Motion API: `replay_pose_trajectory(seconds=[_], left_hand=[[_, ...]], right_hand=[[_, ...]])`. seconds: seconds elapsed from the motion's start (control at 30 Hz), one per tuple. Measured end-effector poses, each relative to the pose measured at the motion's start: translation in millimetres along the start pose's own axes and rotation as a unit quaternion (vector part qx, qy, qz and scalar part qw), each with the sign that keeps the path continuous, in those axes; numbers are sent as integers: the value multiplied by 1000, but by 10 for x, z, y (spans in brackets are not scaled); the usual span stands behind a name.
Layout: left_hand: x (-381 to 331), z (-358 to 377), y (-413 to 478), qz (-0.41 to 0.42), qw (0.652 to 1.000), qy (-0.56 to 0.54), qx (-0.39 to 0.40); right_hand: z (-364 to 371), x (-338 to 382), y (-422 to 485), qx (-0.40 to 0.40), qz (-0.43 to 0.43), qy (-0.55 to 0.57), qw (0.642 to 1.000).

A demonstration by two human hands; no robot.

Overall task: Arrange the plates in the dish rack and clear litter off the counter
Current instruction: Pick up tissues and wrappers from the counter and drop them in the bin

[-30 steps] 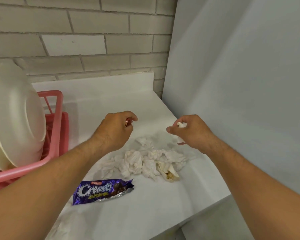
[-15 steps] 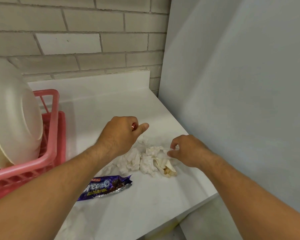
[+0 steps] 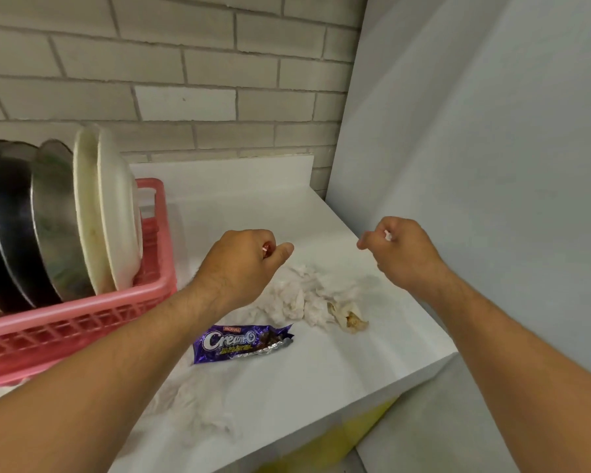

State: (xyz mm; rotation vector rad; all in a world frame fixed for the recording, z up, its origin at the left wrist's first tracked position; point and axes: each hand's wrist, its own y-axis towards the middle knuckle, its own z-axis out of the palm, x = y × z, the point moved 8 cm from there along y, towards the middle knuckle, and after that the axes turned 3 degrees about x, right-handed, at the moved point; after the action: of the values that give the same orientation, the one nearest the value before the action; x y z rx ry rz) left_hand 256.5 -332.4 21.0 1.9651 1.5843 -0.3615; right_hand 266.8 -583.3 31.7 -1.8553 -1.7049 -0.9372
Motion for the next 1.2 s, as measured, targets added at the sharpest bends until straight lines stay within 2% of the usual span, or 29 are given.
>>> replay_pose_trajectory(seconds=[0.07, 0.17, 0.43, 0.6, 0.8, 0.93, 1.03, 1.2], left_hand=[[5, -98, -132, 10, 1000, 0, -1], [17, -174, -356, 23, 1000, 5, 3], [32, -202, -593, 32, 999, 12, 6], [89, -55, -558, 7, 1000, 15, 11], [105, 180, -474, -33, 999, 14, 32], [53, 295, -462, -52, 997, 20, 45], [57, 314, -473, -66, 997, 22, 42], [105, 265, -573, -72, 996, 36, 24]], right_hand=[[17, 59, -138, -24, 4, 2, 1000], [140, 3, -394, -40, 23, -64, 997], [499, -287, -609, 24, 42, -144, 988], [670, -538, -618, 96, 53, -246, 963], [755, -678, -492, 137, 37, -345, 928], [894, -775, -467, 196, 14, -366, 910], [962, -851, -469, 210, 23, -382, 900], [972, -868, -496, 203, 27, -358, 911]])
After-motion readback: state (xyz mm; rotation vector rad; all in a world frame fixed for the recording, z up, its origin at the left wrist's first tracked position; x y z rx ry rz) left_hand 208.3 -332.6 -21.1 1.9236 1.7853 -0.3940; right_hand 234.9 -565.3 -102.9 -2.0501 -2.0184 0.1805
